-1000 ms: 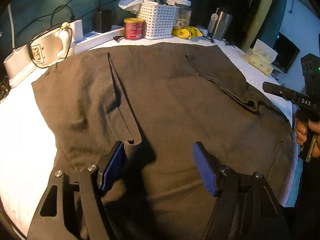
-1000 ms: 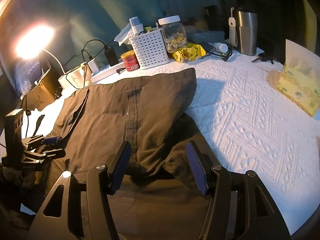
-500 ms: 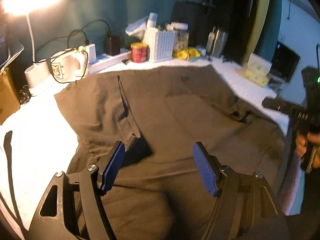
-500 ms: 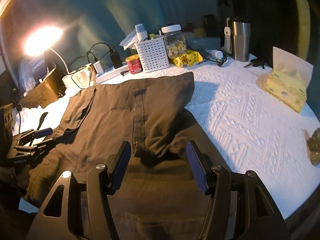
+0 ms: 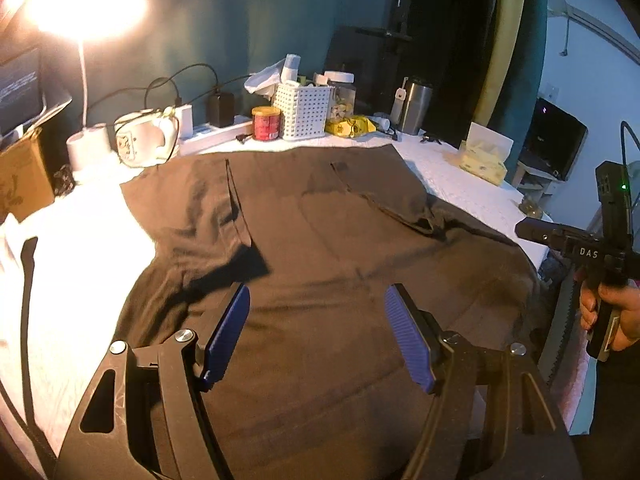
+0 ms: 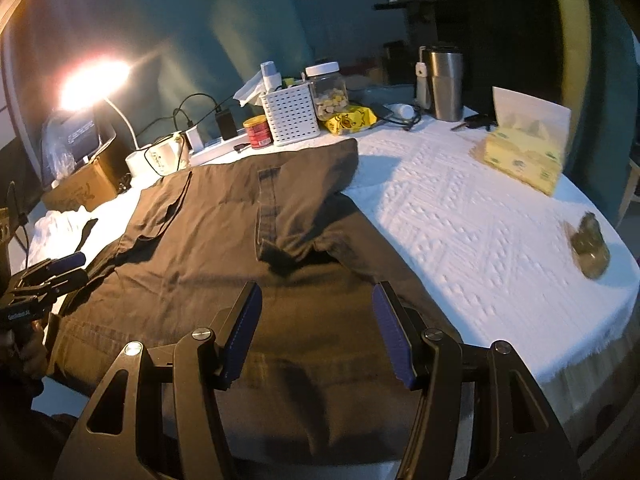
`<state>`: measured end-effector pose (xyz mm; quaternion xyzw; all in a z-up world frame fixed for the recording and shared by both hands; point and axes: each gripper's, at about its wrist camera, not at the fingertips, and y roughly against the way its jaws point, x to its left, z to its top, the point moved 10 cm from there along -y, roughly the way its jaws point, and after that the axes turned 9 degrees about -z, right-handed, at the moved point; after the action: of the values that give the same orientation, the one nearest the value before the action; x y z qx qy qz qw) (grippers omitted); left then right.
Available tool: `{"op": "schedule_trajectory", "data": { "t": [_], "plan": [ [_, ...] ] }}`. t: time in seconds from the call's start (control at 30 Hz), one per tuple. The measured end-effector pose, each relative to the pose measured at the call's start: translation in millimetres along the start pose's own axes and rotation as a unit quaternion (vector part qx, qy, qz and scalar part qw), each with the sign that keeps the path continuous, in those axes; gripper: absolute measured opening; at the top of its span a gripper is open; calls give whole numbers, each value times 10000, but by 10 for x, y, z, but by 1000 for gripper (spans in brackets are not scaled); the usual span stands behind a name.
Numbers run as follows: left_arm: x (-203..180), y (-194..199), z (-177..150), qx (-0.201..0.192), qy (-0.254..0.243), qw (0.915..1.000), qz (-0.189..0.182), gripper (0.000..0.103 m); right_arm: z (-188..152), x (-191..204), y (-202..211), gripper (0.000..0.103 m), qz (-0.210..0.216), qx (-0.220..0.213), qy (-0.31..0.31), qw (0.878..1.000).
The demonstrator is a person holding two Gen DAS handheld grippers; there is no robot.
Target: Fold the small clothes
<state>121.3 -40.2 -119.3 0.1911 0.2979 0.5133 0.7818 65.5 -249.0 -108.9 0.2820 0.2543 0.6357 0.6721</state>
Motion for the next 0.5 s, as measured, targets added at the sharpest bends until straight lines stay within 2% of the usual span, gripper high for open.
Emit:
{"op": "schedule_trajectory", "data": {
  "t": [0.13, 0.33, 0.5],
  "plan": [
    [19, 23, -156, 88, -38, 9999, 118, 70, -172, -114, 59, 61, -88, 82, -3, 9999],
    [51, 100, -333, 40, 230, 9994, 258, 70, -438, -338, 61, 61, -368, 278, 71, 9989],
    [138, 220, -523, 93, 337, 9977, 575, 70, -519, -479, 25, 61, -305, 298, 71, 9991]
  ]
}}
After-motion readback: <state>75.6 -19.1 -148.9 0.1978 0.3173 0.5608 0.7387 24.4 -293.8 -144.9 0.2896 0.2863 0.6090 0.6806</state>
